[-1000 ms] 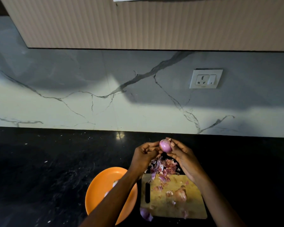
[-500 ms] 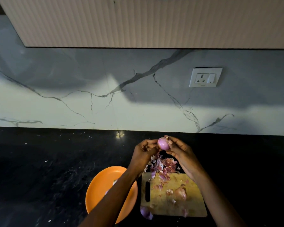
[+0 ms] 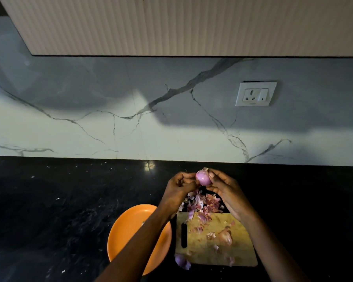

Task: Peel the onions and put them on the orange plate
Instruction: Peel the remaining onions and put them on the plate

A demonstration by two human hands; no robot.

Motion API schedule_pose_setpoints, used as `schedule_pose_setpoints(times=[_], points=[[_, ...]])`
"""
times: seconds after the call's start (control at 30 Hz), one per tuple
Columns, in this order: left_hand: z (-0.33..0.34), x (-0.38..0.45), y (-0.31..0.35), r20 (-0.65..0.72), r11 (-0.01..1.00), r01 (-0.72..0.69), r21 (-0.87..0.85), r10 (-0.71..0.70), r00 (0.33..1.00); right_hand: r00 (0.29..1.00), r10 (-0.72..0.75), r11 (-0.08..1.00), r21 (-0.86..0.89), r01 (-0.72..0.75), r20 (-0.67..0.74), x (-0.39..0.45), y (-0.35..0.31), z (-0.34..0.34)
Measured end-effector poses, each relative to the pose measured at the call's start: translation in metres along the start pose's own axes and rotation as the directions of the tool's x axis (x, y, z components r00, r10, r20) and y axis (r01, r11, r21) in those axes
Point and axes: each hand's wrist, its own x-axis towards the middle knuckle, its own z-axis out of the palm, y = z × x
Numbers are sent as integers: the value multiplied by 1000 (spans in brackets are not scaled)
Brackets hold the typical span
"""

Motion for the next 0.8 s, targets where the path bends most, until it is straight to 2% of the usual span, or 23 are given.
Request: schedule_pose_setpoints(times=[0.57, 0.73, 0.8], points=[[1, 1, -5, -37, 998, -22, 65, 25, 999, 1000, 9, 1000, 10, -9, -7, -1, 0, 1], [5, -3, -4, -29, 998, -24, 49, 26, 999, 999, -20, 1000, -6, 19, -49, 1, 2, 1], [6, -5, -4, -68, 999, -44, 22, 45, 997, 996, -38, 999, -9, 37, -80, 2, 4, 1]])
